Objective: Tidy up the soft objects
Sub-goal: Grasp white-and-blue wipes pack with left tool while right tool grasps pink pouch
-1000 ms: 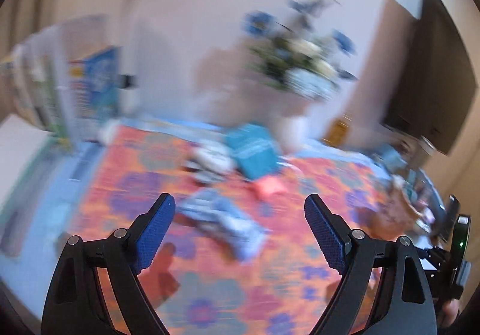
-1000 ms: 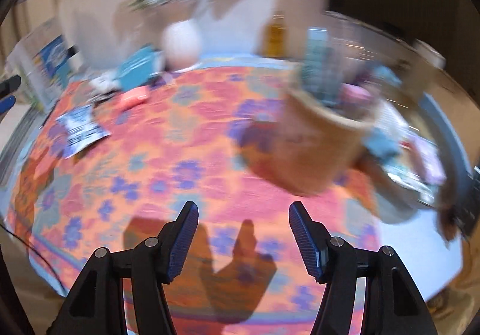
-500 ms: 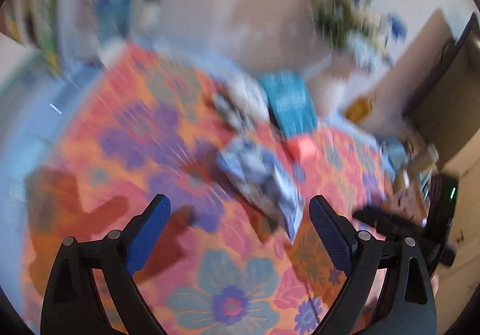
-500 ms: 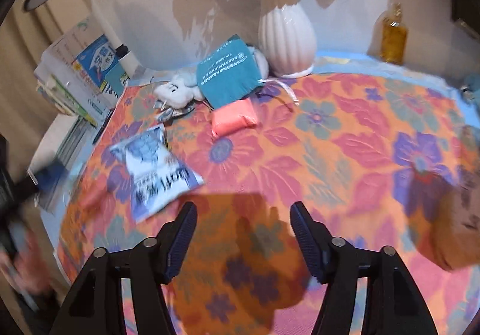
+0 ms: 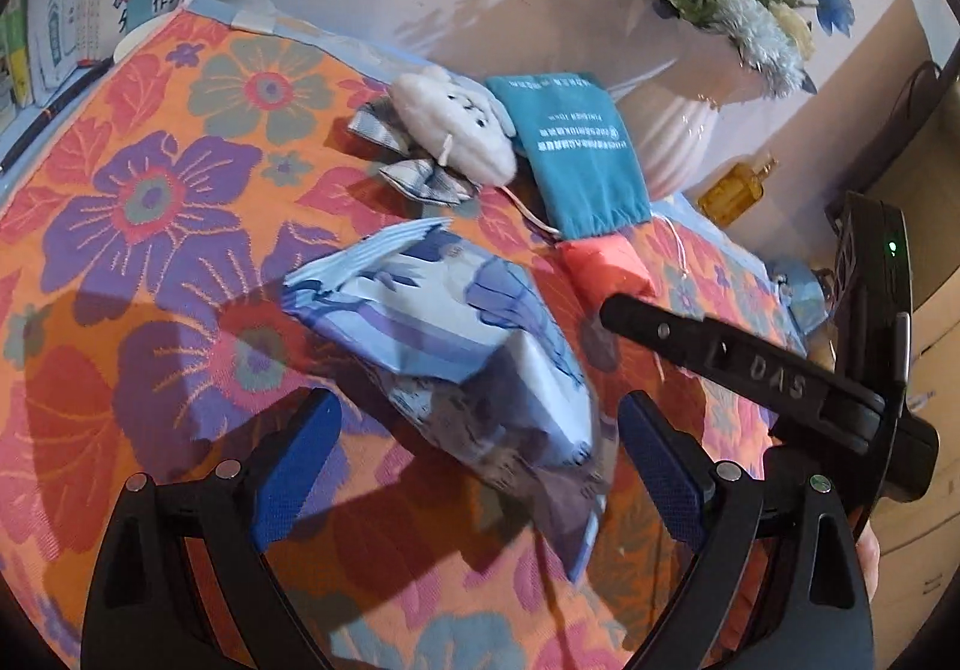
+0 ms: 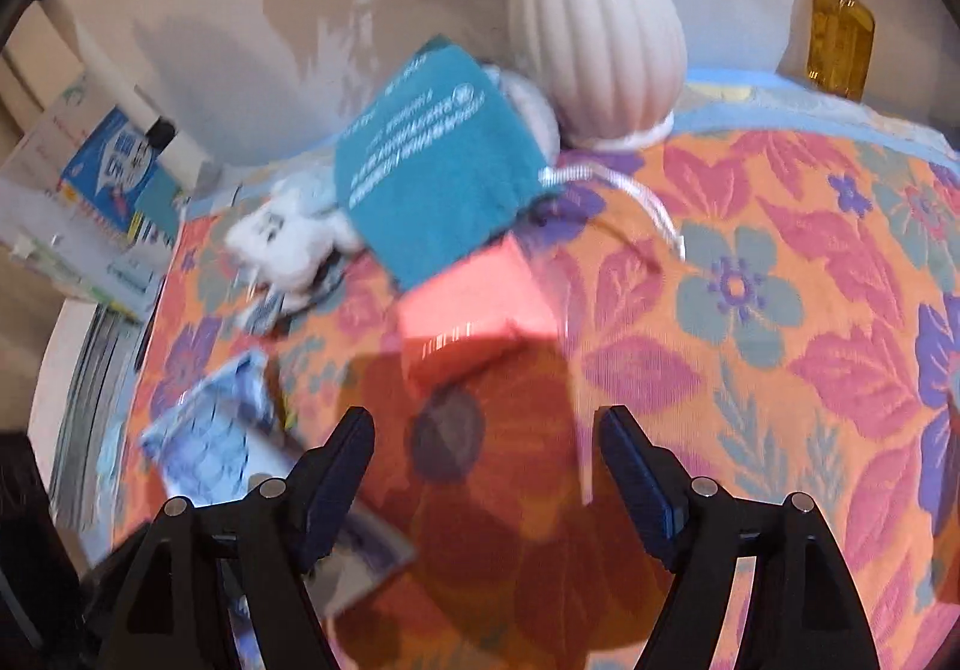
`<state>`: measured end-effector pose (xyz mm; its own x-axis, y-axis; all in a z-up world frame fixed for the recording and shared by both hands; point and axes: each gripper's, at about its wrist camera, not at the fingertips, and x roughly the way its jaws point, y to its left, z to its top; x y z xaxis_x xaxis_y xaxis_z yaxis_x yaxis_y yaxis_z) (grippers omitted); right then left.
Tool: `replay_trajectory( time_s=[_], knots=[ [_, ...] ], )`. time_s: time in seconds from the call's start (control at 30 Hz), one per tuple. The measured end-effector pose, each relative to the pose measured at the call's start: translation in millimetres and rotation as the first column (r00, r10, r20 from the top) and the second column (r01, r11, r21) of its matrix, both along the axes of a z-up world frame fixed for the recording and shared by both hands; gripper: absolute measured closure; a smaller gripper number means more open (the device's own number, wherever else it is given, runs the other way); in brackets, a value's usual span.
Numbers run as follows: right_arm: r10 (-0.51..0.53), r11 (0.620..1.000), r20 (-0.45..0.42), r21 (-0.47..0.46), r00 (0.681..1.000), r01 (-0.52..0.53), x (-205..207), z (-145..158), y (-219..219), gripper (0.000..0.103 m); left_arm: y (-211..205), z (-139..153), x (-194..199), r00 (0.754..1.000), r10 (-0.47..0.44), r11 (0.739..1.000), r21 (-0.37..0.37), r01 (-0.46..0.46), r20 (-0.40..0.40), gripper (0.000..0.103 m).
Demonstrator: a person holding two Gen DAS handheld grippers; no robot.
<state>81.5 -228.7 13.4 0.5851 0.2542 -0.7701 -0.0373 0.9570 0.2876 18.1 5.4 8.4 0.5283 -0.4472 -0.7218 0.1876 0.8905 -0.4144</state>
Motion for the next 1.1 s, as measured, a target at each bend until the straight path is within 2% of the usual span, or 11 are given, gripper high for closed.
replay_trajectory(
  time_s=[0.13,0.27,0.33,0.43,0.5,0.57,0.63,0.73,0.83,0.9,1.1],
  knots=[
    [-0.052,0.998,0.034,-0.036,0.998,0.053,12.2,-0.9,5.3,0.026,3.0,0.5,-3.1,0.999,0.024,1.0,0.013,-0.025,0.041,0.01],
    [-0.12,0.989,0.083,-0.08,0.989,0.127,21.8,-3.1,14.2,0.023,-5.4,0.8,-3.6,0.998,0.019,0.997,0.079,-0.024,0.061,0.01],
    [-0.126,0.984,0.095,-0.116,0.988,0.136,24.0,-3.7,20.0,0.023,-2.9,1.0,-3.0,0.998,0.017,0.998,0.066,-0.021,0.058,0.01],
    [-0.115,0.985,0.097,-0.117,0.989,0.126,21.7,-3.4,15.9,0.033,2.3,1.3,-3.1,0.998,0.02,0.999,0.031,-0.022,0.055,0.01],
    [-0.095,0.985,0.102,-0.137,0.99,0.109,14.9,-3.1,8.5,0.052,1.1,1.8,-3.7,0.998,0.017,0.999,0.039,-0.02,0.055,0.01],
    [-0.097,0.985,0.11,-0.13,0.989,0.111,5.3,-3.9,-3.1,0.059,-1.0,2.2,-4.2,0.998,0.016,0.999,0.046,-0.018,0.056,0.01],
    [-0.143,0.984,0.117,-0.088,0.983,0.153,-8.9,-3.2,-24.8,0.059,0.3,1.8,-4.1,0.998,0.016,0.999,0.043,-0.018,0.054,0.009],
    [-0.271,0.96,0.118,-0.035,0.955,0.276,-27.3,-4.6,-59.4,0.059,0.4,1.9,-3.7,0.998,0.019,0.999,0.041,-0.021,0.054,0.009],
    [-0.28,0.96,0.106,0.04,0.954,0.277,-31.6,-3.8,-68.4,0.045,-0.7,2.0,-3.9,0.998,0.018,0.999,0.046,-0.021,0.055,0.009],
    [-0.248,0.968,0.106,0.003,0.963,0.249,-26.2,-2.1,-57.3,0.031,-1.2,1.9,-3.6,0.998,0.02,0.999,0.042,-0.022,0.054,0.009],
    [-0.21,0.964,0.098,-0.143,0.973,0.222,-0.3,-5.7,-32.5,0.026,-1.9,1.5,-3.8,0.998,0.021,0.999,0.044,-0.023,0.057,0.009]
  ],
)
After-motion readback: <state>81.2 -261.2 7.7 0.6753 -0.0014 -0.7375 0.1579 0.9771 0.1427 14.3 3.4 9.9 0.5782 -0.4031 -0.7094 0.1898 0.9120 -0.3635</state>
